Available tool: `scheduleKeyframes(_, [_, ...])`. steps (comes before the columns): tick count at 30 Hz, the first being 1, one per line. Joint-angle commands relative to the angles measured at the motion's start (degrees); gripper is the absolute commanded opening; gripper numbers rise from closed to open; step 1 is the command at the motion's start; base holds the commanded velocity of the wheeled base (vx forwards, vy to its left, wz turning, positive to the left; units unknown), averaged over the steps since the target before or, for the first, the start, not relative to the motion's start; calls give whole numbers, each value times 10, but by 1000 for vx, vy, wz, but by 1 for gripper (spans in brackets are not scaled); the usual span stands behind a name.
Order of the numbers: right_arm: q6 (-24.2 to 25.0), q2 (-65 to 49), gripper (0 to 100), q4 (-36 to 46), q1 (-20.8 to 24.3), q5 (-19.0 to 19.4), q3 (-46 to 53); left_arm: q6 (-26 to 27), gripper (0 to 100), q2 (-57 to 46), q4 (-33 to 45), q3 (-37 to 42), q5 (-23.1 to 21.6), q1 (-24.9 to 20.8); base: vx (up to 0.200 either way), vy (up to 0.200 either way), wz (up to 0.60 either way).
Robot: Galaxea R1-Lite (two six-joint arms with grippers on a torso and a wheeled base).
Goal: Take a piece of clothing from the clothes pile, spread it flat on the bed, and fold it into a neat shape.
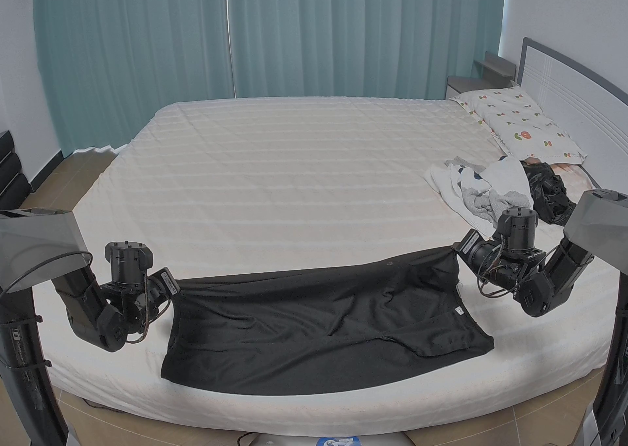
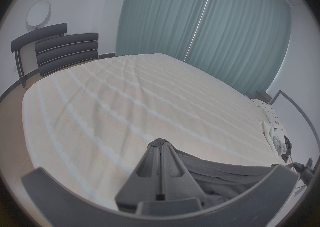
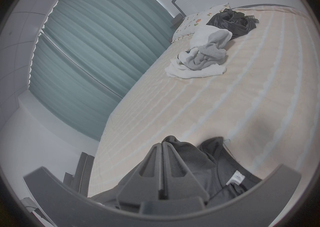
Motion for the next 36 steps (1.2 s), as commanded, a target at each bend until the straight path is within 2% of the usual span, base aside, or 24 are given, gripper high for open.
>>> scheduleKeyframes(1, [2,16,0,-18,2,-4,-27,-4,0,4,-2,-23,0,0,0,0,0])
scheduleKeyframes(9, [-4,71,0,-107,15,-26,-80,-32,0,10,-3,-61,6,5,0,0,0])
scheduleKeyframes(22, [-71,109,0,-168,18,-35,-82,-31,0,33,-31,-80,8,27,0,0,0])
scheduleKeyframes(29, [-74,117,0,-171,21,-46,-105,-32,0,40,-31,-73,6,21,0,0,0])
scheduleKeyframes(36, [-75,100,0,-171,17,-43,-71,-28,0,45,-32,-66,6,21,0,0,0])
